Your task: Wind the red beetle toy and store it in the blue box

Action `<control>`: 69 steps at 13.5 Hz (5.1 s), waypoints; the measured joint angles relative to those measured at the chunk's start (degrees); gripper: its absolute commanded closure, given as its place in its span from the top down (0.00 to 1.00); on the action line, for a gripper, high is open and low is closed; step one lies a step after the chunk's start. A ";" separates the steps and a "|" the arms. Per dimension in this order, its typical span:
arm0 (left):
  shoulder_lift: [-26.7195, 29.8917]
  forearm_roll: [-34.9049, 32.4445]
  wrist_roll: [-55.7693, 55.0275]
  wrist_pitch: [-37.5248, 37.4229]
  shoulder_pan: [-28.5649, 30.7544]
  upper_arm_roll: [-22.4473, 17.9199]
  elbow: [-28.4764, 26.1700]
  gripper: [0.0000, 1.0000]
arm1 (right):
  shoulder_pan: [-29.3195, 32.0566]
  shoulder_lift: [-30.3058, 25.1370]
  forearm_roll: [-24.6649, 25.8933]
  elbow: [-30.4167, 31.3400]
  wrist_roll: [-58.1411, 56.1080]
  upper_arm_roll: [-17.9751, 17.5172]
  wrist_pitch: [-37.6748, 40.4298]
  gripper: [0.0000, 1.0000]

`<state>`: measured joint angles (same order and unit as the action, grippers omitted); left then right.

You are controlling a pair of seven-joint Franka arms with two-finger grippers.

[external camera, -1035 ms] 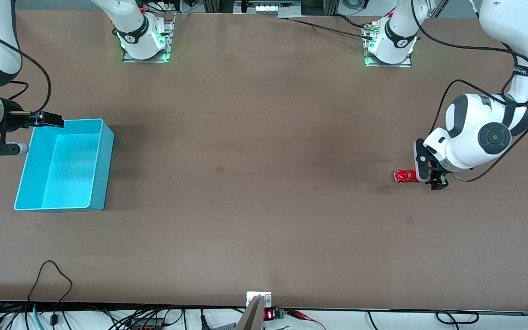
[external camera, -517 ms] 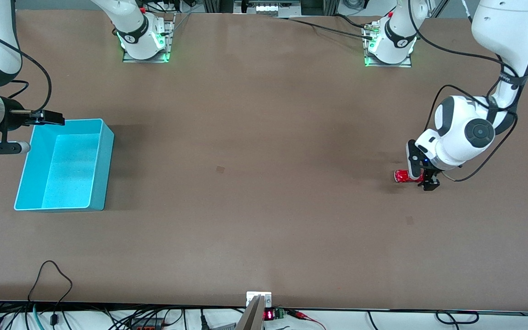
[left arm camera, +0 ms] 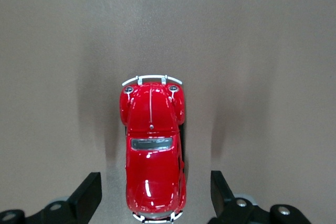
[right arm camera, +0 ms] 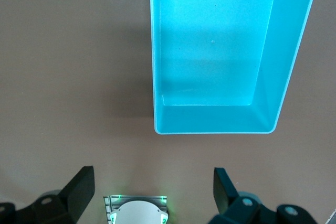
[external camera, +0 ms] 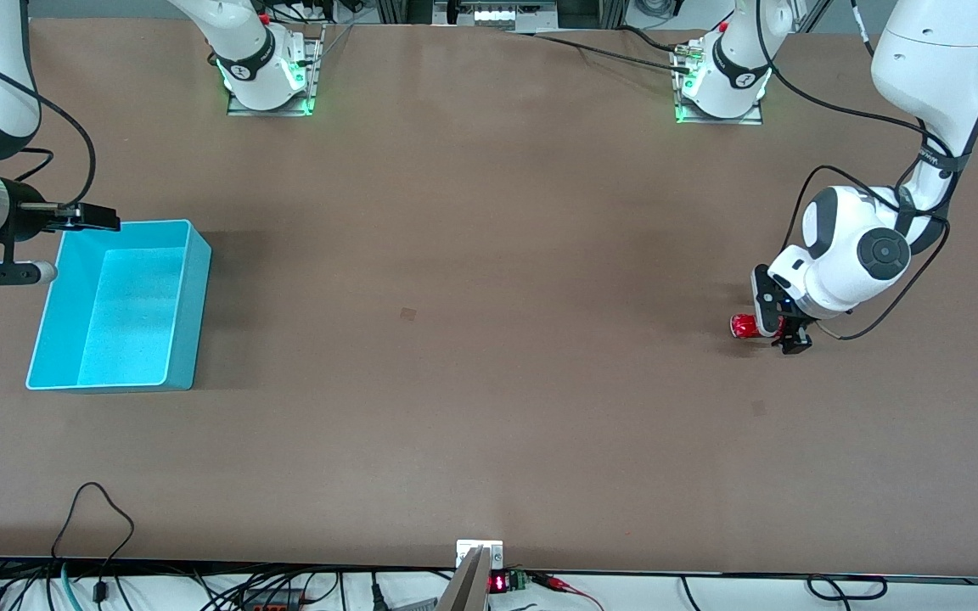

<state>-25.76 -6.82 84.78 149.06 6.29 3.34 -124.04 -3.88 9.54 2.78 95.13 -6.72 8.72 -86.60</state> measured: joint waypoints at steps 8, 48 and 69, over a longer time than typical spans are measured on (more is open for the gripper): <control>0.00 0.00 0.05 0.00 0.00 0.42 -0.11 0.85 | 0.00 0.00 0.00 0.00 0.00 0.00 0.02 1.00; -0.77 0.00 21.26 -0.73 17.85 1.26 1.46 1.00 | -0.02 0.01 -0.25 0.00 0.00 -0.12 0.02 1.00; 11.72 8.62 -22.02 -29.87 7.43 13.29 19.23 1.00 | 0.01 0.02 -0.26 0.00 0.00 -0.03 0.06 1.00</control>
<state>-14.04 1.80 62.76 119.19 13.72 16.64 -104.81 -3.87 9.56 2.53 95.13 -6.72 8.69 -86.54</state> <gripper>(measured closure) 0.000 0.000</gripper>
